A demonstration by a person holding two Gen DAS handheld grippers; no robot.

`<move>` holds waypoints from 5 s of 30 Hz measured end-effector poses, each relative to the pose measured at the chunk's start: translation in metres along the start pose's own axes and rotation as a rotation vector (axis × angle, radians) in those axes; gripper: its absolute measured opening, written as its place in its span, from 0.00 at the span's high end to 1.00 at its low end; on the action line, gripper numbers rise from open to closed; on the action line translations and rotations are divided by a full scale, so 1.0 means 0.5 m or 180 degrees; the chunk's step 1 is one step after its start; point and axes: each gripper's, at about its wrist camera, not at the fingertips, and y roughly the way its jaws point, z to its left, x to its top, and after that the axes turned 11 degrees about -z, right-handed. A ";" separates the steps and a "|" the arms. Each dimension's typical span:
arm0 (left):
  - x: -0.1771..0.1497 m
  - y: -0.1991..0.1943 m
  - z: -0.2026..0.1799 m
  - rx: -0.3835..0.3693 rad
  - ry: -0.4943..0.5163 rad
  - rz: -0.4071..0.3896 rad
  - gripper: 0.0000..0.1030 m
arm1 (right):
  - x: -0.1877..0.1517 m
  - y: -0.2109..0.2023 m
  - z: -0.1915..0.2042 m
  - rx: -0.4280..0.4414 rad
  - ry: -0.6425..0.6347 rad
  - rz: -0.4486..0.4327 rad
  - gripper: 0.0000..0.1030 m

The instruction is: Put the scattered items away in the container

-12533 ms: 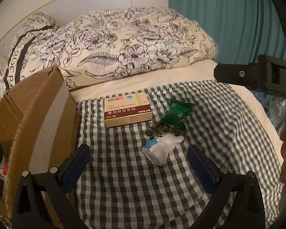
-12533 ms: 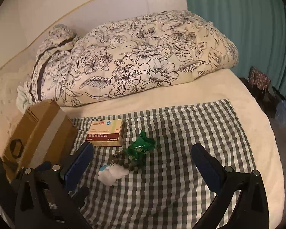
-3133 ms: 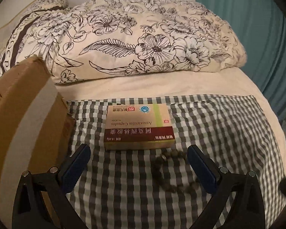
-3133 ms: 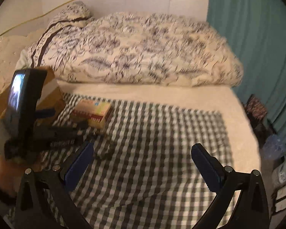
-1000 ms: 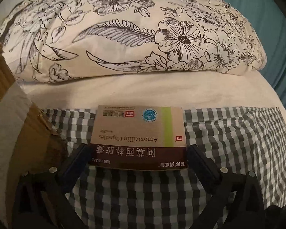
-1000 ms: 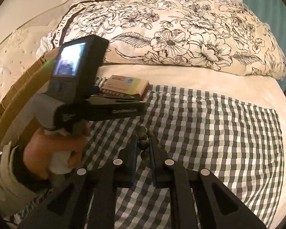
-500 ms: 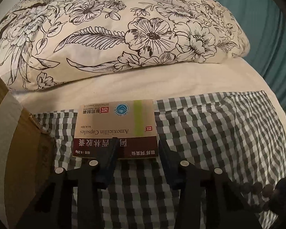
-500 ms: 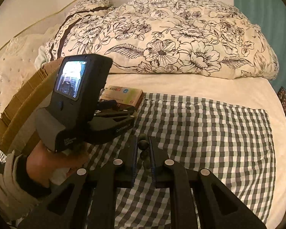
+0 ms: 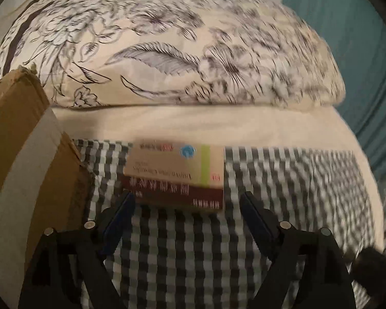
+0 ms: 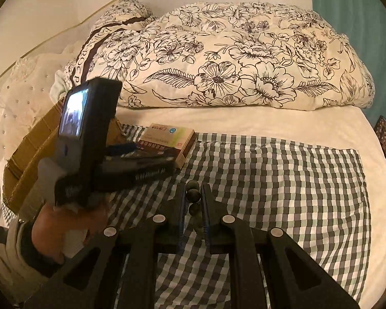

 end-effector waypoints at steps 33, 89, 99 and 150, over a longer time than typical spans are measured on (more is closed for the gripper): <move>0.065 0.204 0.020 0.0211 -0.0423 0.1070 0.00 | 0.033 -0.140 0.009 0.0017 0.0021 -0.0287 0.89; -0.076 0.004 -0.113 -0.0456 0.1493 0.0329 0.76 | 0.037 -0.193 0.063 -0.0119 0.0048 -0.0442 0.89; -0.092 -0.091 -0.073 -0.0429 0.1229 0.0262 0.93 | 0.033 -0.231 0.070 -0.0162 0.0091 -0.0506 0.89; 0.012 -0.595 0.497 0.0517 -0.0015 -0.0880 0.23 | 0.126 -0.058 0.641 0.0824 -0.0842 -0.0353 0.89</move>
